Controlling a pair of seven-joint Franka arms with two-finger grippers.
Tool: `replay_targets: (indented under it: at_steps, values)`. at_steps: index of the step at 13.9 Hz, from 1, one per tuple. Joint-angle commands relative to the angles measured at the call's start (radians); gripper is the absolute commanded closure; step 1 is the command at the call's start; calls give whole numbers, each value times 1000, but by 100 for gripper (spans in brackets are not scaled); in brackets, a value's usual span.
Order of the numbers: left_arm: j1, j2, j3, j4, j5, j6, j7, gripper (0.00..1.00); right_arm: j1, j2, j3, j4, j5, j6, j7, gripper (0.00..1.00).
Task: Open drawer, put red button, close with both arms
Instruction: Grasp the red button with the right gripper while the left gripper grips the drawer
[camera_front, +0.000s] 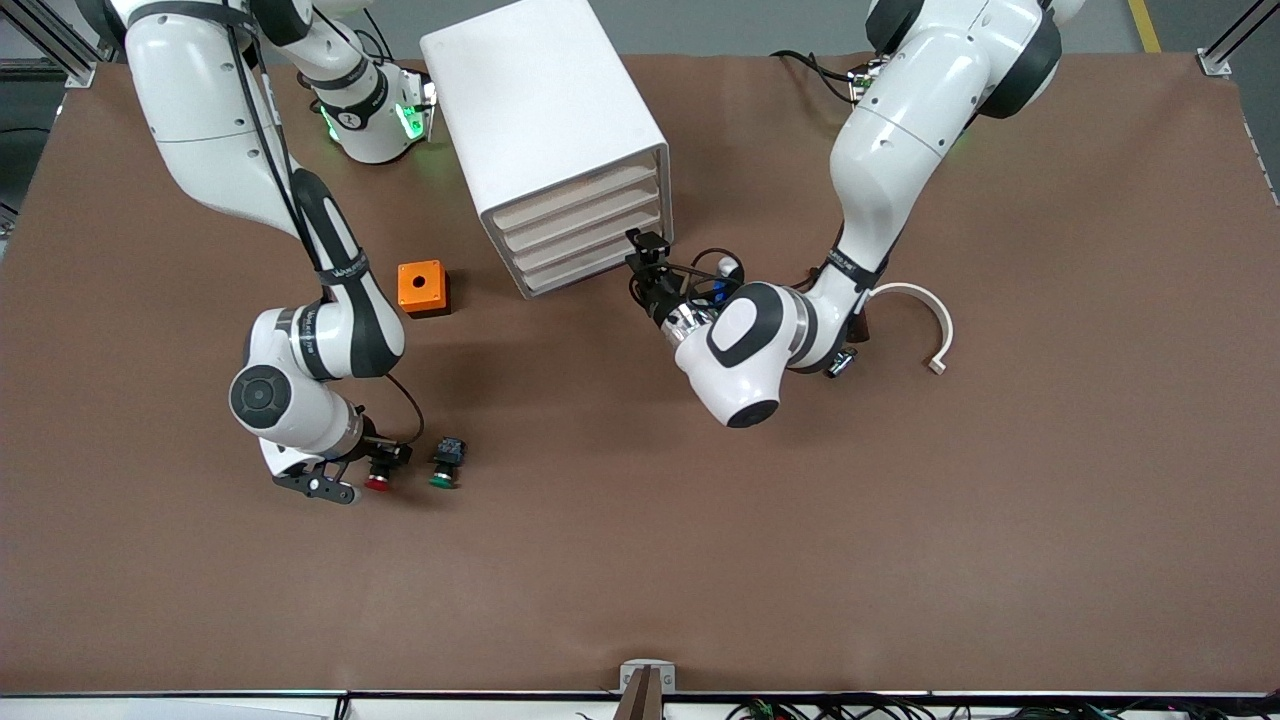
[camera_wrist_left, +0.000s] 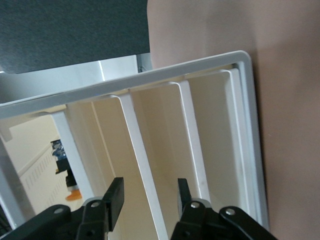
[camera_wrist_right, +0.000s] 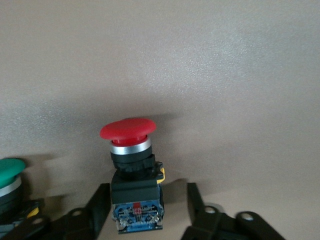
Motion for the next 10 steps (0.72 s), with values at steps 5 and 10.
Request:
replay_targets:
  at_steps: [5, 10]
  values:
    - [-29, 11, -36, -33, -45, -28, -42, 51, 7, -4, -4, 0, 9, -11, 31, 97]
    - [-65, 37, -38, -36, -50, -28, -74, 52, 8, -82, -4, 48, 9, -161, 77, 100]
